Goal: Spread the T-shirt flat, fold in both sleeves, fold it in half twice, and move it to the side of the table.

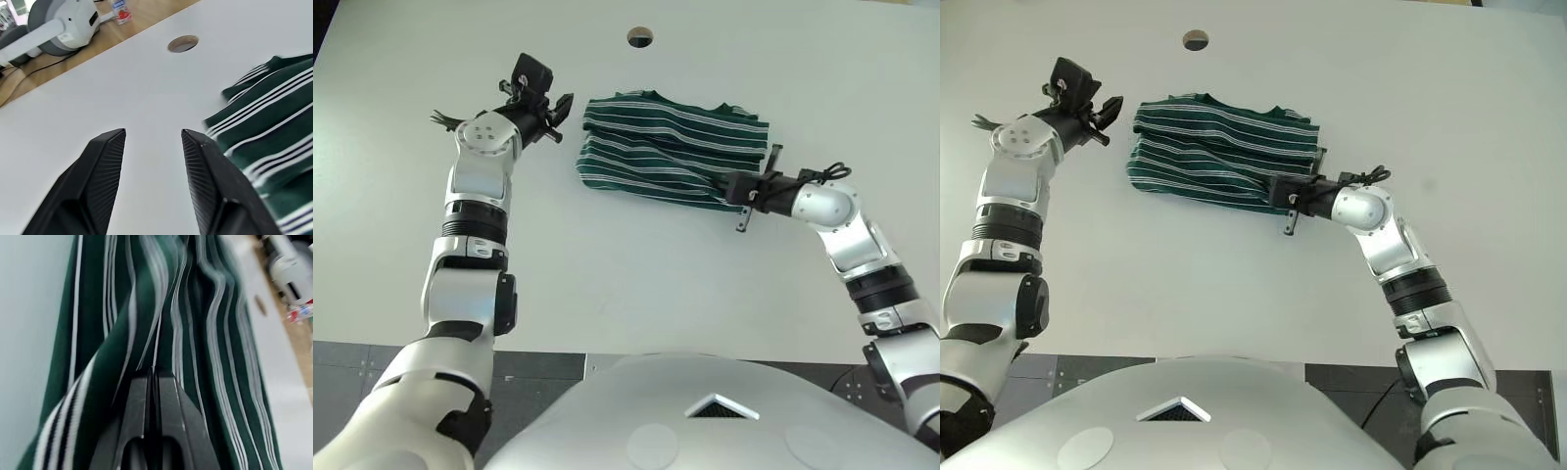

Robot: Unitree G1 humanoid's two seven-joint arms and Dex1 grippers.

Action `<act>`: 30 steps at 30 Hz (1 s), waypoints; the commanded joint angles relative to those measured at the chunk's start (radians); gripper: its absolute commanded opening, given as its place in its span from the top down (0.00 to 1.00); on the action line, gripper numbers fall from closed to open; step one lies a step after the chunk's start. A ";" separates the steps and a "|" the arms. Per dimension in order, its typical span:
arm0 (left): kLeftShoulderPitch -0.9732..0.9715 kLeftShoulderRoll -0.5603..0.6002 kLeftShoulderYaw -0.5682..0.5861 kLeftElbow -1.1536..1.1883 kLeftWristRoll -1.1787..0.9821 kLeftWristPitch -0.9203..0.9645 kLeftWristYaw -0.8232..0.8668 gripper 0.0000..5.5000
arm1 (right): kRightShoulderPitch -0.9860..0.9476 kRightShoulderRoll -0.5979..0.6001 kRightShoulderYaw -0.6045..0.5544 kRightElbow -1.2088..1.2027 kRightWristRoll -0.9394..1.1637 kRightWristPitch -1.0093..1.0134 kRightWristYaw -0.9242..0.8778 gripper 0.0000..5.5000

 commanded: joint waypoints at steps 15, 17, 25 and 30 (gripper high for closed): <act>0.445 0.058 -0.176 -0.814 -0.107 0.126 -0.288 0.95 | 0.191 -0.008 0.026 -0.614 0.292 0.548 0.256 0.98; 0.458 0.069 -0.187 -0.815 -0.099 0.128 -0.297 0.97 | 0.164 0.010 -0.015 -0.625 0.305 0.570 0.215 0.98; 0.514 0.110 -0.264 -0.815 -0.077 0.147 -0.355 0.97 | 0.069 0.072 -0.046 -0.584 0.293 0.566 0.093 0.98; 0.493 0.074 -0.336 -0.780 -0.023 0.186 -0.327 0.97 | -0.009 0.145 0.033 -0.373 0.211 0.488 0.035 0.98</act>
